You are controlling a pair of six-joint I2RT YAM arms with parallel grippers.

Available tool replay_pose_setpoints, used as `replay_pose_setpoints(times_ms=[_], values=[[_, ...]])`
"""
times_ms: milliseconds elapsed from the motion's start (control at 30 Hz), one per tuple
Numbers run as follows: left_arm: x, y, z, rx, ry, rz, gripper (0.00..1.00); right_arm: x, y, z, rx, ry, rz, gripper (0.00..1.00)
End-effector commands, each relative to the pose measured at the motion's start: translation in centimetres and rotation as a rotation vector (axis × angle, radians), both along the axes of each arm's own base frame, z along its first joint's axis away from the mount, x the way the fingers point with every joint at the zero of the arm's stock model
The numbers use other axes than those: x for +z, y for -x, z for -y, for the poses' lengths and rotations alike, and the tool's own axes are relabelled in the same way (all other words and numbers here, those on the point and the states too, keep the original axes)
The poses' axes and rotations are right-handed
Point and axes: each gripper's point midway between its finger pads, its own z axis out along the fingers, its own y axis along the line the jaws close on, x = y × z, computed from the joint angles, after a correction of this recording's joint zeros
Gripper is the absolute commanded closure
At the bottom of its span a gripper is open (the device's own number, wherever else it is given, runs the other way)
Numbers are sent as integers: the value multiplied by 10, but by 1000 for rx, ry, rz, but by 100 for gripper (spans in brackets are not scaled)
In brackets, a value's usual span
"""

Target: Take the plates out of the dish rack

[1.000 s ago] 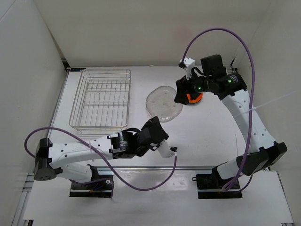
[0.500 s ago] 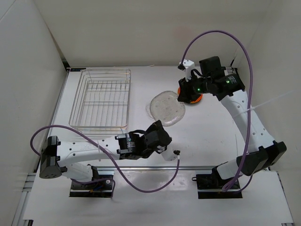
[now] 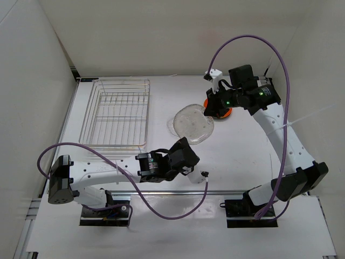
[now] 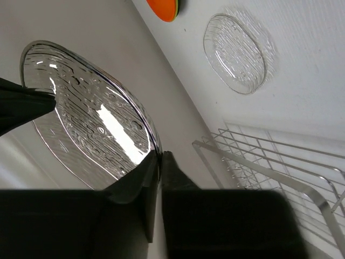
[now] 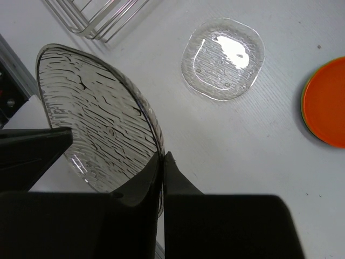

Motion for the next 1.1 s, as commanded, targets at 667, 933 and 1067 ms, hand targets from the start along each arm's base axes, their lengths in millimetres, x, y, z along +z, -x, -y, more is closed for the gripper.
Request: replay_pose_setpoints(times_ms=[667,933,1067], values=[[102,-119,-160,871,476,-155,0,-68,-142,-7,-246,136,-66,100],[134,-143,-232,1098,921,-204,0,-124,-148,-38,-238,76,-258,100],[156,-137,-237,1048,1046,-257,0,-137,-151,-46,-222,74,-269,100]])
